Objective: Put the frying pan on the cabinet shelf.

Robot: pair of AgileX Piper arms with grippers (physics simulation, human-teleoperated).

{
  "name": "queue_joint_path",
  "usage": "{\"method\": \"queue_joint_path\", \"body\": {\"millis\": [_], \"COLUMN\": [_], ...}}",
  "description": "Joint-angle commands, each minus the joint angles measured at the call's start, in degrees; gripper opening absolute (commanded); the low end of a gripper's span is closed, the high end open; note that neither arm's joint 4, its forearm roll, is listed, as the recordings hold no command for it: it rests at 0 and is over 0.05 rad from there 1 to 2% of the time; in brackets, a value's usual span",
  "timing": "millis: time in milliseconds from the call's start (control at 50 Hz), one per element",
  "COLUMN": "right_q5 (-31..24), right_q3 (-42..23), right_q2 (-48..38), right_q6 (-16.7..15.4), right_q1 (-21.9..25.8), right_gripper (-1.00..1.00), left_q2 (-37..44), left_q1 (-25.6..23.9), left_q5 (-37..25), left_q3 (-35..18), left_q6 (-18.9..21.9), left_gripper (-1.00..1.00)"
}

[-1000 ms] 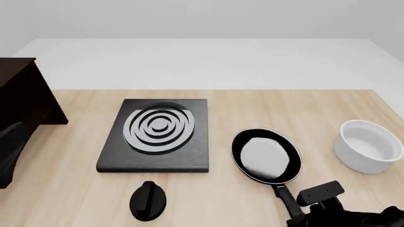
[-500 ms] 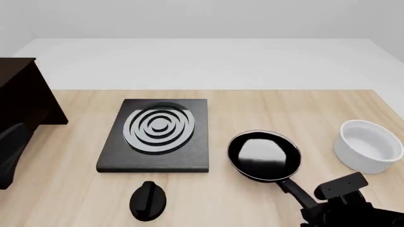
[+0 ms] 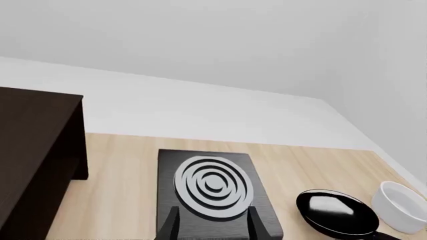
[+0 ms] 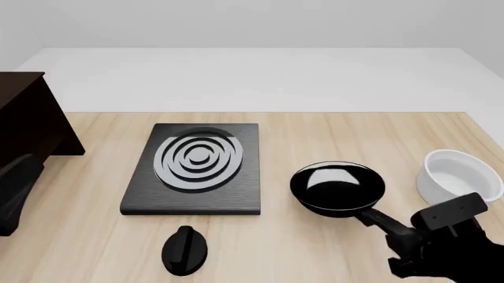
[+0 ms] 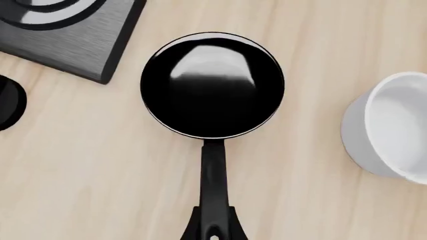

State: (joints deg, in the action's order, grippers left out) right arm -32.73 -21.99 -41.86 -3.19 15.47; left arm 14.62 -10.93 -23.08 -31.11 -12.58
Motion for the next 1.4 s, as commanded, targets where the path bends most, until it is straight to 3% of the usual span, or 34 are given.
{"method": "queue_joint_path", "body": {"millis": [20, 180, 220, 340, 500, 640, 740, 800, 940, 1000, 1040, 1140, 1220, 1260, 1400], "right_q5": [-0.6, -2.0, -2.1, -2.6, -2.5, -1.5, -0.7, -0.4, 0.6, 1.1, 1.1, 1.4, 1.1, 1.0, 1.4], "right_q3": [-4.7, -8.2, -8.6, -10.8, -14.1, -19.4, -22.8, -26.0, -31.1, -32.5, -34.1, -37.9, -41.1, -42.6, -47.8], "right_q2": [2.7, 4.2, 4.7, 5.2, 3.6, 0.4, -2.1, -3.8, -7.6, -8.9, -10.0, -12.8, -14.9, -16.2, -21.3], "right_q6": [-1.7, -2.5, -4.3, -5.3, -4.9, -5.0, -4.8, -4.2, -4.3, -4.2, -4.1, -3.9, -3.6, -3.8, -4.3], "right_q1": [-0.2, 0.7, 0.7, 1.6, 3.7, 5.9, 7.4, 8.2, 11.8, 12.9, 13.5, 15.3, 16.8, 17.6, 20.2], "right_gripper": [-1.0, -1.0, -1.0, -1.0, -1.0, -1.0, -1.0, -1.0, -1.0, -1.0, -1.0, -1.0, -1.0, -1.0, -1.0], "left_q2": [0.0, 0.2, 0.3, 0.5, 0.3, -0.6, 0.5, 1.5, 3.1, 4.1, 3.6, 4.9, 6.0, 7.4, 5.1], "left_q1": [-0.4, -1.4, -1.7, -2.5, -3.5, -1.8, -6.5, -3.2, -9.2, -8.5, -8.7, -9.4, -10.4, -10.4, -13.2], "left_q5": [0.1, 0.2, -0.2, -0.3, -0.2, -0.2, -0.6, -0.5, 1.1, 1.0, 2.1, 3.7, 6.4, 6.3, 10.5], "left_q3": [0.4, 0.5, 0.0, -0.4, 0.2, 0.8, 0.4, 2.0, -0.6, -1.0, 0.0, -0.5, 2.0, 0.3, 4.3], "left_q6": [-0.4, -0.6, -0.7, -1.3, -3.5, -13.7, -16.5, -22.3, -23.7, -23.9, -27.4, -30.8, -37.6, -35.7, -44.2], "left_gripper": [1.0, 1.0, 1.0, 1.0, 1.0, 1.0, 1.0, 1.0, 1.0, 1.0, 1.0, 1.0, 1.0, 1.0, 1.0]}}
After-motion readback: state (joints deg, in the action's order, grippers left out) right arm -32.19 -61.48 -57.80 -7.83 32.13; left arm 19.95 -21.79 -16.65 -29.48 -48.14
